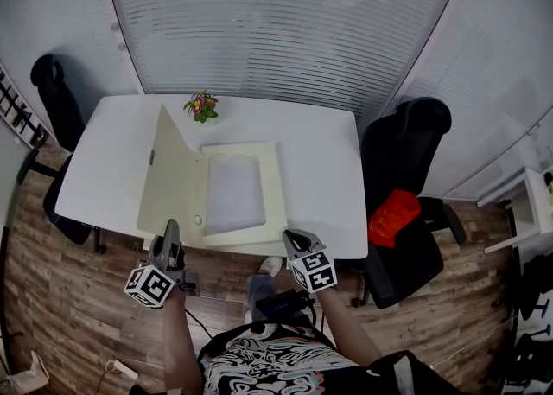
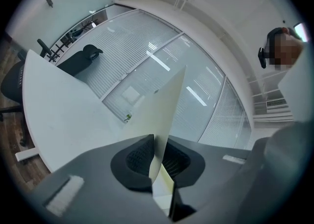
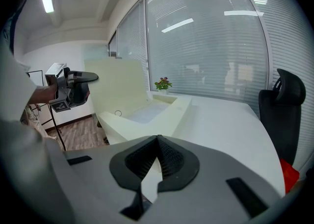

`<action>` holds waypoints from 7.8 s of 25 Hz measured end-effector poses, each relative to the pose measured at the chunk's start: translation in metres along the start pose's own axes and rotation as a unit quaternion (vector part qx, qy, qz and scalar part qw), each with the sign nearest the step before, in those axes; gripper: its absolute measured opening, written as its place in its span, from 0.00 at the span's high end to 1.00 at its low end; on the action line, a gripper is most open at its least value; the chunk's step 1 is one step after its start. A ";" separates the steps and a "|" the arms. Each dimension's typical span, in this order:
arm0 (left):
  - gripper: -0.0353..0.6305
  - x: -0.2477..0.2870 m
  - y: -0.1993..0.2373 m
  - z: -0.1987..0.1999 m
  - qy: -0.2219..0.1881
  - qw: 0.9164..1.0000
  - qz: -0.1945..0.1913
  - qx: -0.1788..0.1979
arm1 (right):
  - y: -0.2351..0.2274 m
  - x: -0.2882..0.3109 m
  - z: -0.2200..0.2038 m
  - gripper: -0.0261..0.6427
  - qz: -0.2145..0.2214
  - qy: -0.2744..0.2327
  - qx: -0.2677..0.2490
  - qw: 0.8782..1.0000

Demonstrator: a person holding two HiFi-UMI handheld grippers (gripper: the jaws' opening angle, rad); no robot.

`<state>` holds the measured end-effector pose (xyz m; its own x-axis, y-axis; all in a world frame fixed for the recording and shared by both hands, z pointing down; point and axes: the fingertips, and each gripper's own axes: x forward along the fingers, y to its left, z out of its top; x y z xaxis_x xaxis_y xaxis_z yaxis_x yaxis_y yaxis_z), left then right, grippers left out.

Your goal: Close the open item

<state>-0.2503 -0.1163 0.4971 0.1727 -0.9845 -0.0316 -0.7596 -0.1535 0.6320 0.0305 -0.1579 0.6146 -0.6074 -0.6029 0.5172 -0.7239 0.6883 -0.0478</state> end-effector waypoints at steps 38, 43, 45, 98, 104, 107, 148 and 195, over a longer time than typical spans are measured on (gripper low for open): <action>0.87 0.034 -0.067 -0.053 0.111 0.987 -0.108 0.053 | 0.001 0.002 0.001 0.96 0.019 0.003 -0.004 1.000; 0.86 0.037 -0.068 -0.058 0.124 0.984 -0.116 0.055 | 0.001 0.003 0.001 0.96 0.022 0.003 -0.001 1.000; 0.86 0.038 -0.070 -0.062 0.132 0.982 -0.120 0.058 | 0.002 0.003 0.001 0.96 0.023 0.004 0.000 1.000; 0.78 0.063 -0.094 -0.146 0.299 0.928 -0.150 0.163 | 0.002 0.002 0.003 0.96 0.039 0.001 0.009 0.999; 0.77 0.065 -0.093 -0.158 0.327 0.916 -0.149 0.178 | 0.002 0.001 0.002 0.96 0.038 0.000 0.011 0.999; 0.76 0.065 -0.093 -0.163 0.340 0.909 -0.149 0.188 | 0.002 0.001 0.001 0.96 0.038 0.000 0.012 0.999; 0.68 0.063 -0.084 -0.224 0.546 0.722 -0.146 0.399 | 0.002 0.003 0.001 0.96 0.055 0.008 0.024 0.998; 0.65 0.062 -0.082 -0.236 0.598 0.658 -0.141 0.434 | 0.002 0.002 0.002 0.96 0.066 0.009 0.027 0.997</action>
<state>-0.0299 -0.1448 0.6261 0.3588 -0.2143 0.9085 -0.5746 -0.8177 0.0341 0.0273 -0.1587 0.6138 -0.6929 -0.5014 0.5181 -0.6550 0.7381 -0.1618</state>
